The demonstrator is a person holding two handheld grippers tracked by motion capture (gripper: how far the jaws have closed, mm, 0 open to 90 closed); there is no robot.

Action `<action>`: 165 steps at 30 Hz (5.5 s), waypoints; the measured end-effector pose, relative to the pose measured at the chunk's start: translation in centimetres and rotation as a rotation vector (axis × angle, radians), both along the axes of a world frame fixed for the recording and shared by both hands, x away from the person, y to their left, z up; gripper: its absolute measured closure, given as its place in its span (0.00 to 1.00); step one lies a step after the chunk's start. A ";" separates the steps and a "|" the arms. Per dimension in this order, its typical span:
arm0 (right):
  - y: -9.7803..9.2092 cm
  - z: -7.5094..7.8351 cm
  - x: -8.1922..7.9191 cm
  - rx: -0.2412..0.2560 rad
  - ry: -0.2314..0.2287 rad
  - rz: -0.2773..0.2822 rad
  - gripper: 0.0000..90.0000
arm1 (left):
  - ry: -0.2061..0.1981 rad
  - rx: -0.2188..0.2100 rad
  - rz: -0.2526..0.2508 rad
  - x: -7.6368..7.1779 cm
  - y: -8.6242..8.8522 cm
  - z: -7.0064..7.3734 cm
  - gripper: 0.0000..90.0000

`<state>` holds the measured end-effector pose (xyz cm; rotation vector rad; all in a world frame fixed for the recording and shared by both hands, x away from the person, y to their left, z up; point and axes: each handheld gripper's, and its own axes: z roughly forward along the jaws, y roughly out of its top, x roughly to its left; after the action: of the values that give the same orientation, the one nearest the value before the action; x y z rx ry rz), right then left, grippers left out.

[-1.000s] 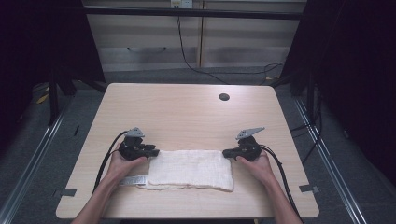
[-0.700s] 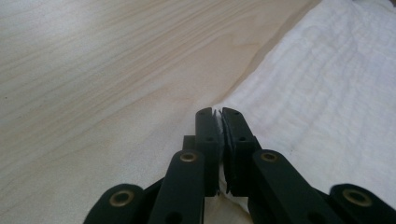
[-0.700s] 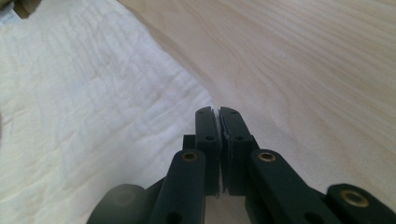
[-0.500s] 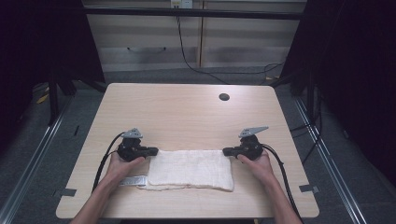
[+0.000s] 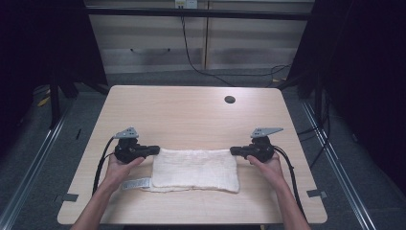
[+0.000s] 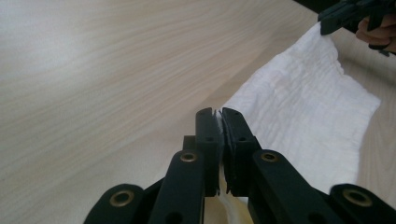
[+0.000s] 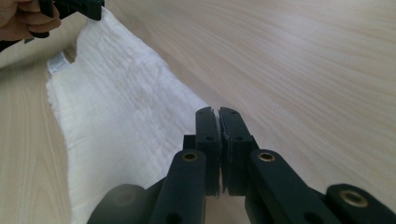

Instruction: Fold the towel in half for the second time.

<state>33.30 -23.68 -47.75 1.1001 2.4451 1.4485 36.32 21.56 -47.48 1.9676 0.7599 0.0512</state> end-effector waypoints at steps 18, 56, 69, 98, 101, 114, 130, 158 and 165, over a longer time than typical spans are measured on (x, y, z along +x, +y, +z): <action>0.6 2.0 -1.0 -0.036 -0.066 0.044 0.97 | 0.004 -0.001 0.043 -0.5 0.3 -0.4 0.96; 3.4 -0.8 -7.9 -0.158 0.052 0.247 0.97 | -0.009 0.036 0.055 -0.7 -0.1 -0.4 0.96; 4.2 -1.8 -7.6 -0.200 0.083 0.271 0.98 | -0.020 0.028 0.058 -0.1 -0.8 -0.4 0.96; 3.1 -2.0 -6.9 -0.198 0.077 0.149 0.98 | -0.112 0.018 -0.033 -3.7 -1.3 3.0 0.96; 3.1 -2.0 -7.0 -0.198 0.080 0.141 0.98 | -0.119 0.027 -0.050 -4.5 -1.3 3.0 0.96; 3.3 -1.9 -7.3 -0.212 0.064 0.134 0.98 | -0.115 0.066 -0.106 -7.0 -1.4 2.8 0.96; 3.3 -2.0 -7.2 -0.209 0.067 0.130 0.98 | -0.017 0.175 -0.178 -9.3 -0.8 -0.9 0.96; 1.9 -1.9 -6.9 -0.247 0.028 0.046 0.97 | -0.050 0.208 -0.086 -6.7 -1.6 -2.8 0.96; 2.0 -1.9 -6.4 -0.224 0.036 0.043 0.85 | -0.009 0.157 -0.094 -7.0 -1.2 -2.8 0.79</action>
<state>26.88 -21.66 -49.67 1.0399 2.5927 1.1381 29.32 20.35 -50.25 2.1480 0.6738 0.0649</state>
